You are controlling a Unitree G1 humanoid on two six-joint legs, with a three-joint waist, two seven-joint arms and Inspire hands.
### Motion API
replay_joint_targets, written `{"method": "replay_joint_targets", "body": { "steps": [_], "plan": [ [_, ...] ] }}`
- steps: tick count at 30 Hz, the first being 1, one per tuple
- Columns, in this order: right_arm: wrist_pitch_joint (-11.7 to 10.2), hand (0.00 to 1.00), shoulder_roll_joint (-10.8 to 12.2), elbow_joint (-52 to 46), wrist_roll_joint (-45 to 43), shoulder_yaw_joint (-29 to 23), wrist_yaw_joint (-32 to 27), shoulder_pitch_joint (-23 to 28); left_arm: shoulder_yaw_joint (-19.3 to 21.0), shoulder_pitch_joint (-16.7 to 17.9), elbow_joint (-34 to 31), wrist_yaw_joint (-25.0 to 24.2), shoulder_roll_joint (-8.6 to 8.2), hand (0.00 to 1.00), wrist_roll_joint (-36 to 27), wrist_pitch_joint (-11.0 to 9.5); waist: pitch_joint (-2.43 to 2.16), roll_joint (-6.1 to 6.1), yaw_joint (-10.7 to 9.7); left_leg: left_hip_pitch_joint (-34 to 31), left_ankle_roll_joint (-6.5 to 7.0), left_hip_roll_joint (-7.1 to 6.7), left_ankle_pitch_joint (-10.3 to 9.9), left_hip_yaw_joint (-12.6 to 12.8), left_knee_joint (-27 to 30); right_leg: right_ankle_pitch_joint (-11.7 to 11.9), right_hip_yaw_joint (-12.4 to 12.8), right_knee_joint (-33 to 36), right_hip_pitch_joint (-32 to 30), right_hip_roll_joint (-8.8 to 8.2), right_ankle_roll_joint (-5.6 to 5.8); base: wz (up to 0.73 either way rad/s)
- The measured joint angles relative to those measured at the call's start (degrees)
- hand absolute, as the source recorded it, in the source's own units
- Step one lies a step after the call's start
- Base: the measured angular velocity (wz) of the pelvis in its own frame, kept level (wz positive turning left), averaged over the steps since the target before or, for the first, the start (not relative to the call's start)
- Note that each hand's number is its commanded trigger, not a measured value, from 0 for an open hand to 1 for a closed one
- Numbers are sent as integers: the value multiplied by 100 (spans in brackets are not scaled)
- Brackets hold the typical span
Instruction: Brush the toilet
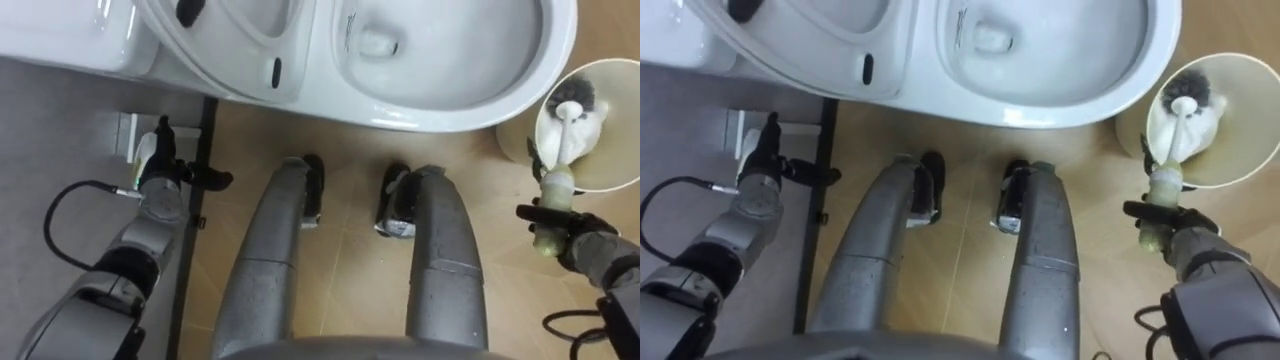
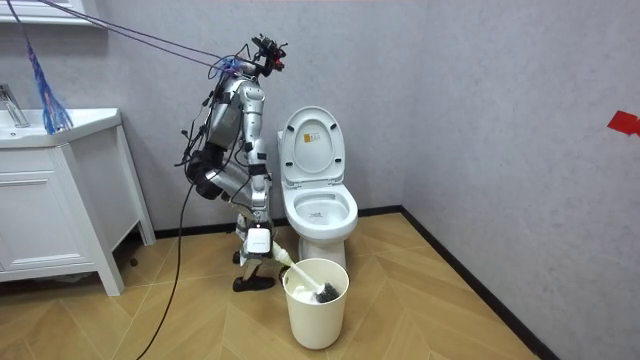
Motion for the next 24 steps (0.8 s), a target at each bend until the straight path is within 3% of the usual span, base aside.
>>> {"method": "replay_joint_targets", "body": {
  "steps": [4, 8, 11, 19, 21, 24],
  "plan": [
    [34, 100, 76, 49, 40, -46, 159, 205, 21, 215, 26, -36, 6, 0, 21, 5, -19, -29, -26, 443, 18, -6, 51, -5, -303, 38, -36, -306, 447, -3, 22, 0],
    [72, 100, 261, 305, 357, -319, 287, 226, 25, 477, 6, -54, 8, 0, 25, 1, -73, -118, -148, 1033, 43, -11, 177, -26, -832, 143, -118, -825, 1049, -11, 52, 4],
    [157, 100, 269, 392, 692, -447, 368, 245, 85, 690, -178, -99, 27, 0, 35, 1, -116, -180, -138, 1432, 51, 18, 210, -43, -1116, 237, -103, -1199, 1460, 76, 101, -6],
    [349, 100, 346, 372, 1052, -874, 304, 439, 296, 1074, -363, -106, 26, 0, 37, 1, -121, -298, -136, 2387, 138, 34, 295, -4, -1810, 416, -37, -2009, 2446, 169, 247, -5],
    [363, 100, 442, 194, 1022, -1044, 103, 515, 350, 1196, -371, -102, 21, 0, 32, -8, -123, -418, -141, 2673, 161, 22, 323, 58, -2037, 435, 3, -2170, 2669, 154, 275, -6],
    [339, 100, 455, -129, 834, -1120, -235, 622, 353, 1345, -374, -93, 12, 0, 36, -15, -156, -499, -186, 2904, 170, 10, 371, 47, -2266, 475, -23, -2393, 2906, 154, 295, -2]
  ]
}}
